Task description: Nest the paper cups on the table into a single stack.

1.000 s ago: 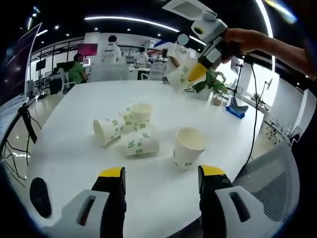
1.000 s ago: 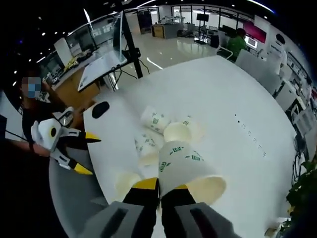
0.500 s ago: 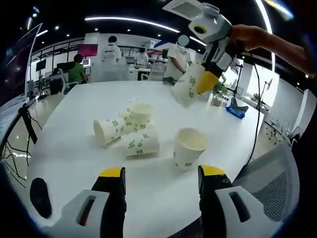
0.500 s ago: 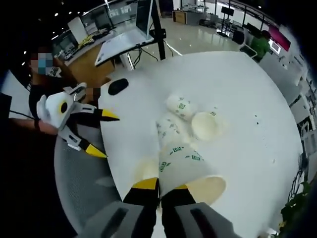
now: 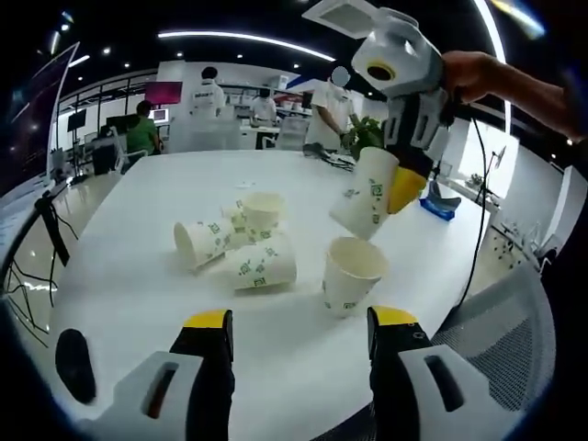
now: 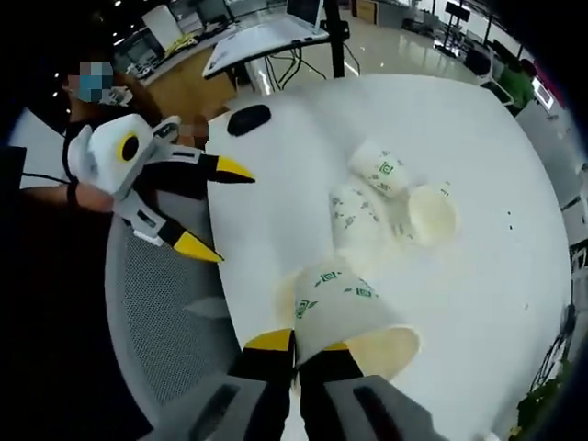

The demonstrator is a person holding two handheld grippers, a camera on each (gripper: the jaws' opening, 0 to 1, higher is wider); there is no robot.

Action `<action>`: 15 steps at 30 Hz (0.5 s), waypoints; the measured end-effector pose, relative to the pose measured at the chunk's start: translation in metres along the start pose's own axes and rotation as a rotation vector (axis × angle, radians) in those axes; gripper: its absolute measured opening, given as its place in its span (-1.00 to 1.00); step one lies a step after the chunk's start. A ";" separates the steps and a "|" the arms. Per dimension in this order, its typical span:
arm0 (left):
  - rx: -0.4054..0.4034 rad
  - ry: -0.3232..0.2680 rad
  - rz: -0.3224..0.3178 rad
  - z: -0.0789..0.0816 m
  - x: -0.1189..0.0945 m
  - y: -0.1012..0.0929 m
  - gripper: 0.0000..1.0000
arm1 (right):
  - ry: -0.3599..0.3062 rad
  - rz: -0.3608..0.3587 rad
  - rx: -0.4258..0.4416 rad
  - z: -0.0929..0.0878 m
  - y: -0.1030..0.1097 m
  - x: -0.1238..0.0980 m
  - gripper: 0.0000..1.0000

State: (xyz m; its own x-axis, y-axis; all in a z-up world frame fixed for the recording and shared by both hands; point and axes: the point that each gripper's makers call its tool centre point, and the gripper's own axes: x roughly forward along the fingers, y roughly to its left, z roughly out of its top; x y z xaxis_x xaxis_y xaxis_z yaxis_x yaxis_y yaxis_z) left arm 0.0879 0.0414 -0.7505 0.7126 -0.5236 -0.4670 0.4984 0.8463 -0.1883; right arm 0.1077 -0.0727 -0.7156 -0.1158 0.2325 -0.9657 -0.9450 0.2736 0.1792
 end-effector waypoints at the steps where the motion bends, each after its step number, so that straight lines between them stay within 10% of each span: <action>1: 0.000 0.000 0.000 0.000 0.000 0.000 0.16 | 0.006 0.000 -0.002 -0.001 0.001 0.001 -1.00; 15: -0.001 -0.002 0.001 0.001 -0.001 0.000 0.16 | 0.087 0.031 -0.030 -0.010 0.007 0.022 -1.00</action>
State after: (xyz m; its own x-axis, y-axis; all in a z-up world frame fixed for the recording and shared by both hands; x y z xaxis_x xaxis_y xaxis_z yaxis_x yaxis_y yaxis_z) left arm 0.0874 0.0418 -0.7490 0.7140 -0.5231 -0.4654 0.4973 0.8468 -0.1889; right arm 0.0953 -0.0750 -0.7375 -0.1699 0.1579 -0.9727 -0.9492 0.2391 0.2046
